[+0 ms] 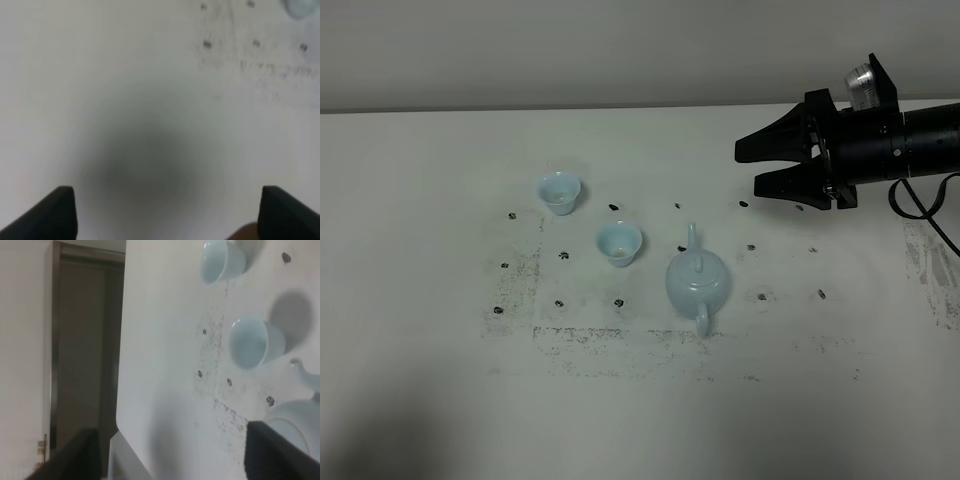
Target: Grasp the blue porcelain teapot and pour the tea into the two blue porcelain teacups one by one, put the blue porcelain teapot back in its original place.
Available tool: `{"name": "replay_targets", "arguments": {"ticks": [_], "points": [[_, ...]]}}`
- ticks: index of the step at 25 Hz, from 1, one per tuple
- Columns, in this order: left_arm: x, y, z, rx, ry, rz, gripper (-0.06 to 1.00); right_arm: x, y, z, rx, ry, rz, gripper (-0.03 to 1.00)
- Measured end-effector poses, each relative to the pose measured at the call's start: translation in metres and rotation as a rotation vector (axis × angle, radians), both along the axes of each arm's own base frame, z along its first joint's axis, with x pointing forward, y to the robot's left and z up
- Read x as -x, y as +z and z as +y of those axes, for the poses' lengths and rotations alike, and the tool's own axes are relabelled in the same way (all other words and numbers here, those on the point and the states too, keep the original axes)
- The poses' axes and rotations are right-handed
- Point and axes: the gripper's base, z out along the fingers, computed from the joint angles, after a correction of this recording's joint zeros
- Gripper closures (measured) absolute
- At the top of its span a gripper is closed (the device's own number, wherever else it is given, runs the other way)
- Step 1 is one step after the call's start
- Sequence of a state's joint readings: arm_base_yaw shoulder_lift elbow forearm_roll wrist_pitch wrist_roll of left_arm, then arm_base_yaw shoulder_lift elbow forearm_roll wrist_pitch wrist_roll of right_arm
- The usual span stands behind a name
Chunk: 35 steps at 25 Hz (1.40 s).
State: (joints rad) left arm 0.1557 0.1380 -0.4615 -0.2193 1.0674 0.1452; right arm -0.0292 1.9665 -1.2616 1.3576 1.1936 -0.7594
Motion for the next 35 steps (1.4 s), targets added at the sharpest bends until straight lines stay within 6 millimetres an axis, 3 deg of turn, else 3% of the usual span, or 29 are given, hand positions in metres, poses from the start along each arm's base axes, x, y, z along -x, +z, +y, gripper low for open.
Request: {"name": "replay_targets", "arguments": {"ticks": [5,9,14,18,25,32,35], "points": [[0.017,0.000,-0.003,-0.018,-0.003,-0.127,0.24,0.001,0.000,0.000,-0.001,0.013,-0.014,0.39],[0.020,0.000,-0.003,-0.016,-0.034,-0.137,0.24,0.001,0.000,0.000,0.034,0.050,-0.042,0.39],[0.020,0.000,-0.003,-0.014,-0.065,-0.138,0.24,-0.001,0.005,-0.002,0.180,0.142,-0.068,0.39],[0.020,0.000,-0.003,-0.014,-0.065,-0.138,0.24,0.000,0.010,0.007,0.342,0.234,-0.056,0.39],[0.020,0.000,-0.003,-0.014,-0.065,-0.138,0.24,0.032,0.035,0.045,0.691,0.392,-0.062,0.39],[0.020,0.000,-0.003,-0.014,-0.065,-0.138,0.24,0.055,0.061,0.055,0.964,0.289,-0.030,0.39],[0.020,0.000,-0.003,-0.014,-0.065,-0.138,0.24,0.075,0.070,0.063,1.034,0.265,-0.043,0.39]]}}
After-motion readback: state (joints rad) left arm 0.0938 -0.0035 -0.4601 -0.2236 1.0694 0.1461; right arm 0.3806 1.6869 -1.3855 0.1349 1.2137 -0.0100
